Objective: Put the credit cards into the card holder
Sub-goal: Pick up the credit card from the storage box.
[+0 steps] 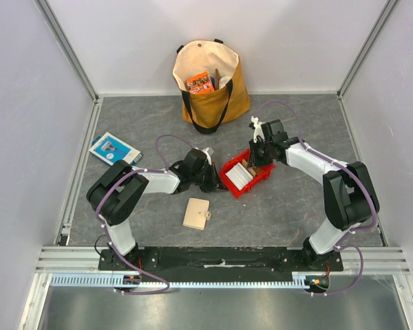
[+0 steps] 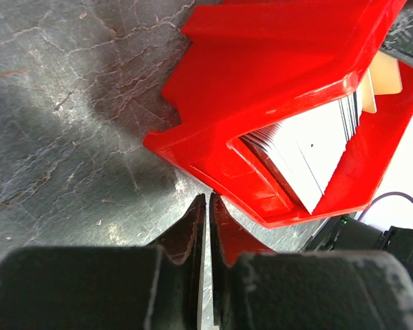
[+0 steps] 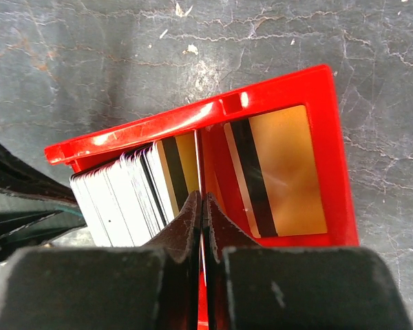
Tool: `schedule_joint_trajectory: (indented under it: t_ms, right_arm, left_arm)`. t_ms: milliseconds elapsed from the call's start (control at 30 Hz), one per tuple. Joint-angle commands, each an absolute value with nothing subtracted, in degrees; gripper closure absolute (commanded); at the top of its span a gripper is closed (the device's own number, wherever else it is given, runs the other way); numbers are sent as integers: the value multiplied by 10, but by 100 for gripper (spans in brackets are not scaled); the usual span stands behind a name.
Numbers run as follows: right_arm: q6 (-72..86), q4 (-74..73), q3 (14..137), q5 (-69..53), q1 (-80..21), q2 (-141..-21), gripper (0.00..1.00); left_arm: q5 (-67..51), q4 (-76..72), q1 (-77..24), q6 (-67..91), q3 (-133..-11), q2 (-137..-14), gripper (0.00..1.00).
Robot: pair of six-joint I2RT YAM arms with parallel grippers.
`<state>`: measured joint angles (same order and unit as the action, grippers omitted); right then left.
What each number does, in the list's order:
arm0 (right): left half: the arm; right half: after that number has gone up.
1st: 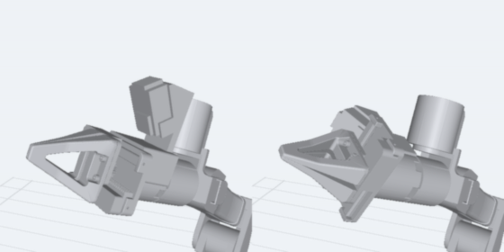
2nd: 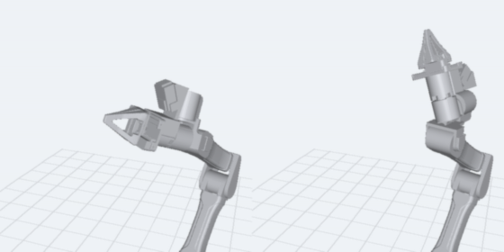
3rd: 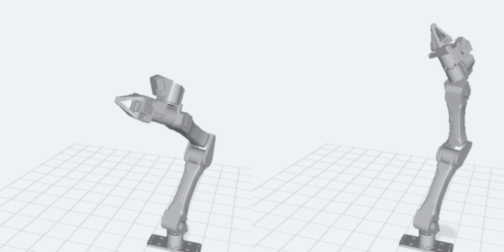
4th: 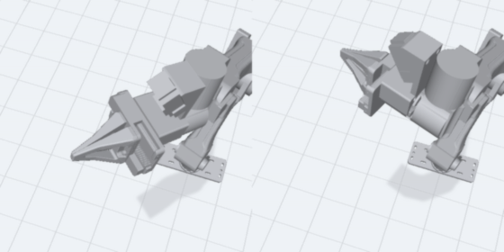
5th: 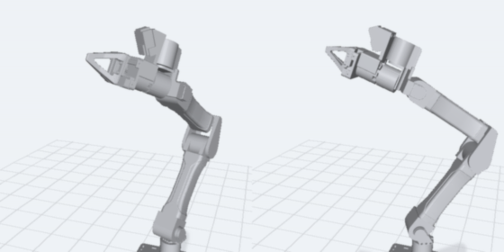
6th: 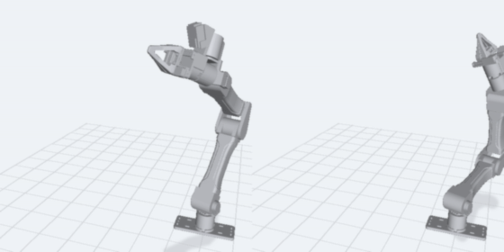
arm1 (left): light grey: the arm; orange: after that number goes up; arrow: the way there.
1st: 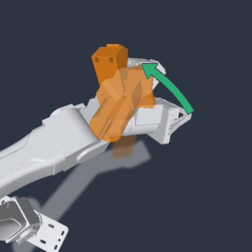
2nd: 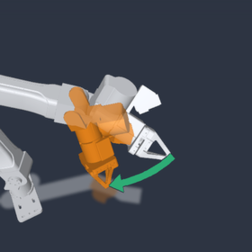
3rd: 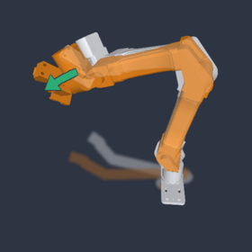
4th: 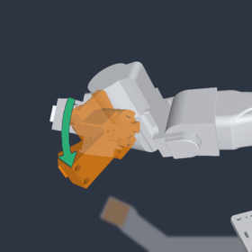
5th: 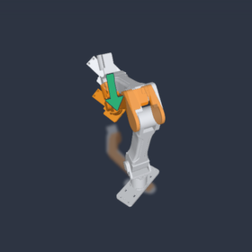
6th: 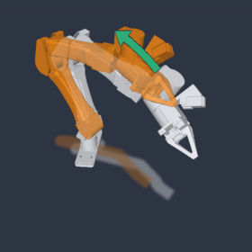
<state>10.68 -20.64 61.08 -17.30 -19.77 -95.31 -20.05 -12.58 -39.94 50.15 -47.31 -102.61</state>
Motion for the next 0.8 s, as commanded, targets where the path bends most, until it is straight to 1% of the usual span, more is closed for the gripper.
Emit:
schedule_joint_trajectory:
  t_ms: [0,100,233,300,400,500,633,767]
  right_arm:
    - [98,-207,601,-64,-238,-937,100]
    - [97,-207,599,-20,-246,-944,100]
    - [90,-210,598,-4,-258,-954,98]
    - [87,-214,598,-4,-265,-957,96]
    - [83,-217,599,-4,-267,-960,95]
    - [79,-218,601,-18,-267,-960,90]
    - [76,-221,603,-19,-267,-961,87]
    - [76,-219,605,-19,-267,-965,87]
  left_arm:
    - [-213,-164,-403,512,-496,-1027,90]
    - [-214,-165,-402,512,-497,-1027,90]
    - [-214,-165,-402,512,-497,-1027,90]
    - [-214,-165,-402,512,-497,-1027,90]
    - [-214,-165,-403,512,-497,-1027,90]
    - [-215,-166,-402,512,-497,-1027,90]
    - [-216,-167,-402,512,-498,-1027,90]
    - [-216,-167,-403,512,-498,-1027,90]
